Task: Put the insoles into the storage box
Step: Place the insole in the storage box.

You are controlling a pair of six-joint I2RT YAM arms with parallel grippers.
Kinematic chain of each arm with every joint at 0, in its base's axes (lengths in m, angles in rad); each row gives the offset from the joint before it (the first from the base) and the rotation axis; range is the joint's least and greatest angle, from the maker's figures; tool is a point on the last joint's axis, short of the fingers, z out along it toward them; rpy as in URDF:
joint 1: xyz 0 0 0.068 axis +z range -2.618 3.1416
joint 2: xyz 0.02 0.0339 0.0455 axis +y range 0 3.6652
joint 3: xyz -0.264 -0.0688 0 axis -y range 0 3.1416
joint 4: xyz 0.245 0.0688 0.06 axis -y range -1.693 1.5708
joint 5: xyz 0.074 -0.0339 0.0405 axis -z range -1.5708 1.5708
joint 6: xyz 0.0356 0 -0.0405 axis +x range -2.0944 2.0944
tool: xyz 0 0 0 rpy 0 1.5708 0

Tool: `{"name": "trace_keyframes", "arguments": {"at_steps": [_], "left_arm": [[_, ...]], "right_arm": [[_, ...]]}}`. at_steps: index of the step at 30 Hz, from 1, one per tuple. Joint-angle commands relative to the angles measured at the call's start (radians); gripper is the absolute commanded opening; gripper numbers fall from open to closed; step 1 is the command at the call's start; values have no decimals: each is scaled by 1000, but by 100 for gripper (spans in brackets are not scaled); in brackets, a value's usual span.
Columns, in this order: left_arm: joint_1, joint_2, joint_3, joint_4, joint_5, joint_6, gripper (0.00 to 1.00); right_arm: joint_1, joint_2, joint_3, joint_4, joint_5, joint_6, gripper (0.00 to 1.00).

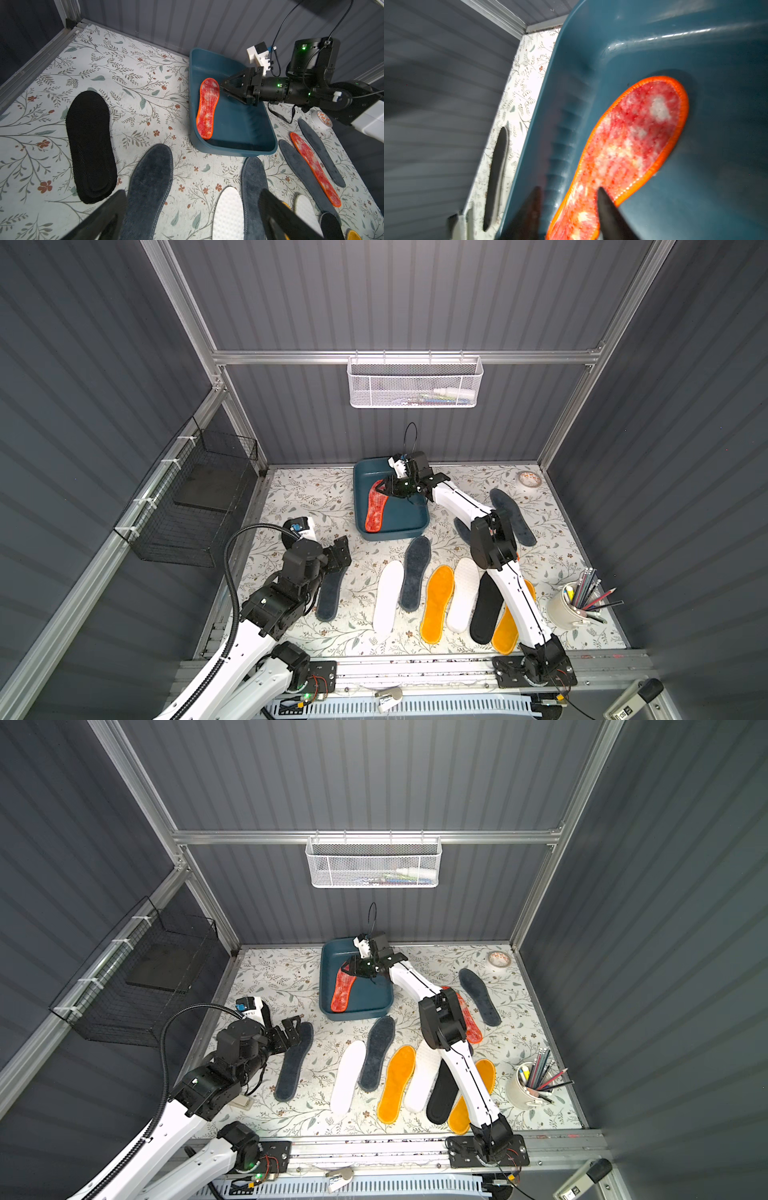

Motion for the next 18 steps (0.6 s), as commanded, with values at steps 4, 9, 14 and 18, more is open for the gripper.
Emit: {"name": "trace_keyframes", "arguments": {"at_steps": [4,9,14,18], "left_arm": [[-2,-15,-3,-4,-8,15,100],[-2,-1,-19,56,12,21,100],[-2,57,-27,147,51,29,100],[-2,119,-23,212,93,38,100]], "right_arm": [[-2,-266,-177,64,140,-84,81],[-18,-576,-509,215,289,-117,97],[-77,-866,-851,253,350,-88,99],[-142,-1048,-1089,163,422,-76,99]]}}
